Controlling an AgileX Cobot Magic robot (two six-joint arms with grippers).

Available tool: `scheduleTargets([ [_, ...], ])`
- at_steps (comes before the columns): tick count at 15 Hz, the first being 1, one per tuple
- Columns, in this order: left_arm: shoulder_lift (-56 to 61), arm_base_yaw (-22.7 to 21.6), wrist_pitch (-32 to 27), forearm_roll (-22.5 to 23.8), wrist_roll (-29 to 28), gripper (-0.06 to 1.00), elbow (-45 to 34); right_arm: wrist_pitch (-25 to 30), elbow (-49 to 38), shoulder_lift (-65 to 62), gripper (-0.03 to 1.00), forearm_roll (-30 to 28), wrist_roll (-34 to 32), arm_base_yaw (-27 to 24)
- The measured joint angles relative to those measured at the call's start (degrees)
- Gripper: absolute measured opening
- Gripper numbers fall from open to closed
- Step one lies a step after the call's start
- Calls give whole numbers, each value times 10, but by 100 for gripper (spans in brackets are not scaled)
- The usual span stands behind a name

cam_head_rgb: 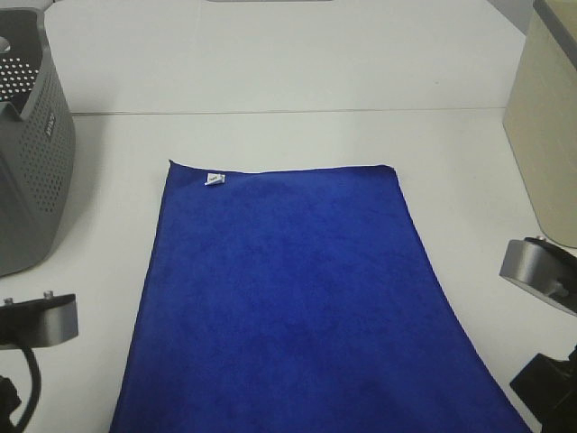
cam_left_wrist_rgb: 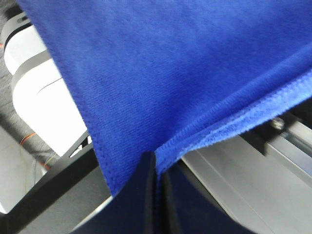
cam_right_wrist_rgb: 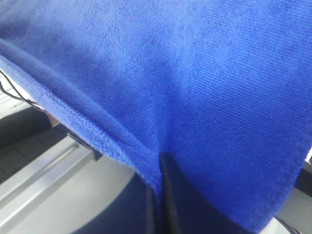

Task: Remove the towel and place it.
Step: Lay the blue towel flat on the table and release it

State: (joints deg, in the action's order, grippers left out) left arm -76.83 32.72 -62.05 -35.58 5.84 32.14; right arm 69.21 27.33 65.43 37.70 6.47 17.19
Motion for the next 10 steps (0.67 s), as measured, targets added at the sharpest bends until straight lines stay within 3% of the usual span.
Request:
scheduleTargets([
  [5, -105, 47, 31, -9, 1, 0, 2, -1, -1, 72, 1, -4, 7, 0],
  [10, -107, 51, 18, -9, 2, 0, 40, -1, -1, 73, 1, -19, 5, 0],
])
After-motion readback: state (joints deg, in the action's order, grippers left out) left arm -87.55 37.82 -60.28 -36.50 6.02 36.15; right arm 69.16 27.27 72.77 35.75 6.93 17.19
